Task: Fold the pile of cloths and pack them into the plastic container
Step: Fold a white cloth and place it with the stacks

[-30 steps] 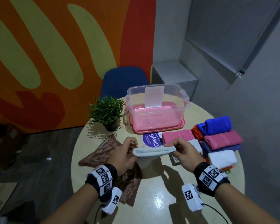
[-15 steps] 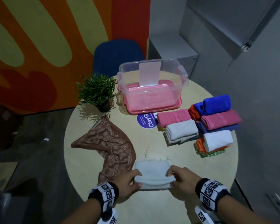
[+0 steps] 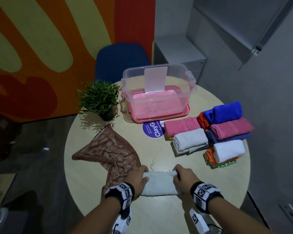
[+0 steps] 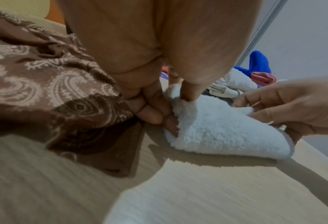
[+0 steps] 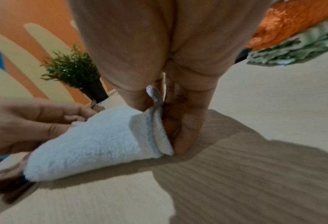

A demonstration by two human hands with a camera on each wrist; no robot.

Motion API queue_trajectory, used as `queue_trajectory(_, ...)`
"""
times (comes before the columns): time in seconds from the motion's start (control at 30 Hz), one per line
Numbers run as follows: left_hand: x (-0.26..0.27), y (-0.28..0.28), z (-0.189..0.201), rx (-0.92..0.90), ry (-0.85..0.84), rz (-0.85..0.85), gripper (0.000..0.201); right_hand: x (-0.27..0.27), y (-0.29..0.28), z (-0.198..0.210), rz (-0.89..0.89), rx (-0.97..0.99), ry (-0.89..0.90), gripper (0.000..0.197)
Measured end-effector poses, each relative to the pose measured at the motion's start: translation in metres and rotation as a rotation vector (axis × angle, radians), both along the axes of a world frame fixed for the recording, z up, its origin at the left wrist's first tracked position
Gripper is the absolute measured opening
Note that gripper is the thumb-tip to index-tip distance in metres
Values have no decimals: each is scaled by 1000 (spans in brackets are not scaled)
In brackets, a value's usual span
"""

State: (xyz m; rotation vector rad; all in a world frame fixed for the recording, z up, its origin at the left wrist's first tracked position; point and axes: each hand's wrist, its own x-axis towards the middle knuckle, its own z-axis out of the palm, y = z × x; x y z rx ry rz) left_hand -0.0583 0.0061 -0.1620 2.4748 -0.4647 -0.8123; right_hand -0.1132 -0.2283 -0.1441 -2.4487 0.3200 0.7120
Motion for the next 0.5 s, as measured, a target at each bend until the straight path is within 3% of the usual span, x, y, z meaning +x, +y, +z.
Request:
queue_trajectory(0.1, 1, -3, -3, 47, -1, -22, 30, -2, 0, -2, 33, 11, 10, 38)
queue_trajectory(0.23, 2, -3, -4, 69, -36, -47, 27, -6, -4, -2, 60, 1, 67, 49)
queue_trajectory(0.4, -4, -3, 0, 80, -94, -110, 35, -13, 8, -13, 161, -97, 89, 44)
queue_trajectory(0.5, -9, 0, -1, 124, -84, -224, 46, -17, 15, -17, 195, -137, 98, 54)
